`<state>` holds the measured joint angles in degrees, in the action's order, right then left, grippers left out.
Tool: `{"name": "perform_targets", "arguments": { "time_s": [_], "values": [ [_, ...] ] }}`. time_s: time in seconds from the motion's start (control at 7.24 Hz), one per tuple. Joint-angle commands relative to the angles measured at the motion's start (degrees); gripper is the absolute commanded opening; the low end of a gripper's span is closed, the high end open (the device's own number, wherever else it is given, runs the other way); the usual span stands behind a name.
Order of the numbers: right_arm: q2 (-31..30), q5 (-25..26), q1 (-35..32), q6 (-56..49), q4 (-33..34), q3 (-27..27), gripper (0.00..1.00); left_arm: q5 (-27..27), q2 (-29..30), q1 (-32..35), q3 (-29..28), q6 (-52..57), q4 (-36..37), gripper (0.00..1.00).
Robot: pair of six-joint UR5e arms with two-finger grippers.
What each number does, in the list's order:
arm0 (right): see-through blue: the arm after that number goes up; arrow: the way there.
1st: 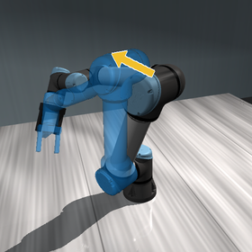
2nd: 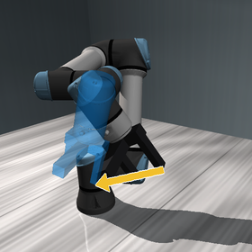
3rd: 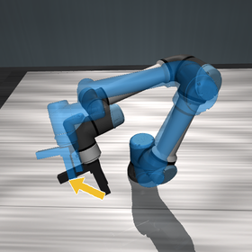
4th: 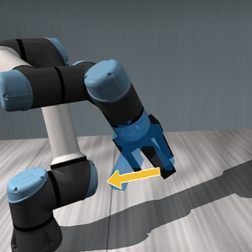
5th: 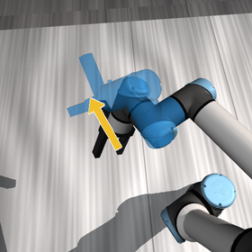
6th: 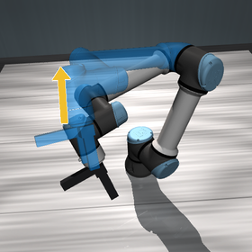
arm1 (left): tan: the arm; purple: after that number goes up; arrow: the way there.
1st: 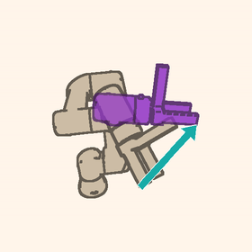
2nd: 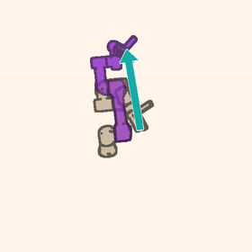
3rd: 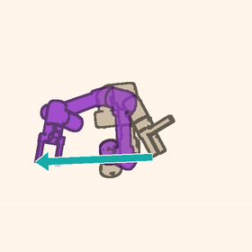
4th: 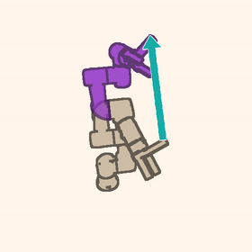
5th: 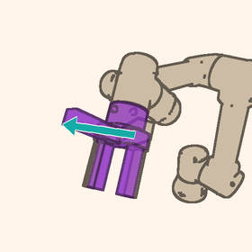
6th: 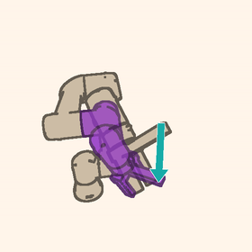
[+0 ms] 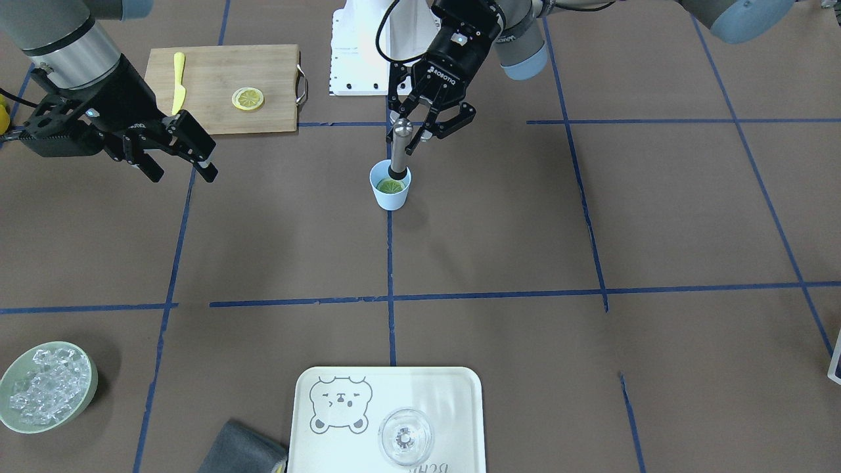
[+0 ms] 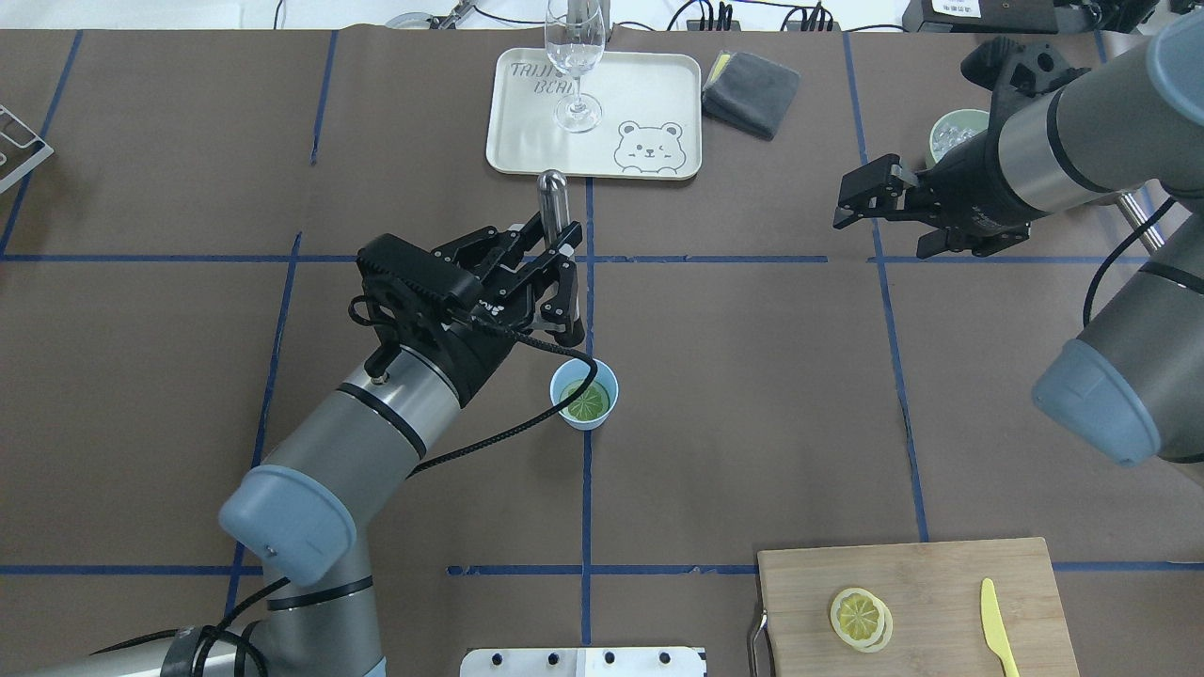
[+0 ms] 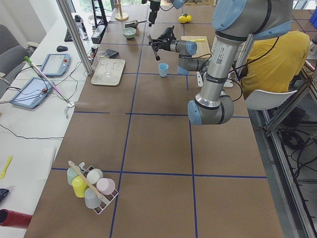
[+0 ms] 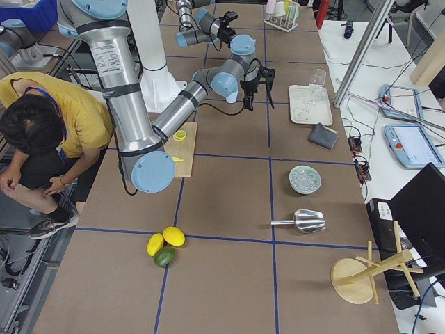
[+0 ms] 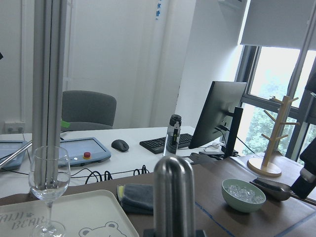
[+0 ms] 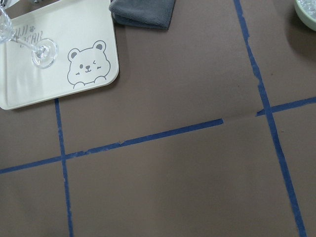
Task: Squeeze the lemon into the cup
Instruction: 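Lower the muddler into the cup and press down on the lemon slice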
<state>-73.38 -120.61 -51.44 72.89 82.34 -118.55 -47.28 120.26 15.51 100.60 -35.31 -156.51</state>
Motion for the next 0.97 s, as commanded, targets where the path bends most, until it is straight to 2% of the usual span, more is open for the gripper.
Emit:
{"name": "perform_targets", "arguments": {
  "time_s": [0.0,0.41,0.83],
  "values": [
    [0.34,-0.06,0.03,-0.02,-0.07,0.33,1.0,3.95,0.84,-2.41,-2.94,0.85,-0.2,0.0],
    [0.34,-0.15,0.03,-0.02,-0.07,0.51,1.0,4.31,1.46,-3.64,-4.71,0.85,-0.73,0.0],
    [0.17,-0.15,-0.06,-0.02,-0.07,0.51,1.0,4.31,3.04,-4.87,-9.18,0.85,-1.35,0.0]
  ]
}}
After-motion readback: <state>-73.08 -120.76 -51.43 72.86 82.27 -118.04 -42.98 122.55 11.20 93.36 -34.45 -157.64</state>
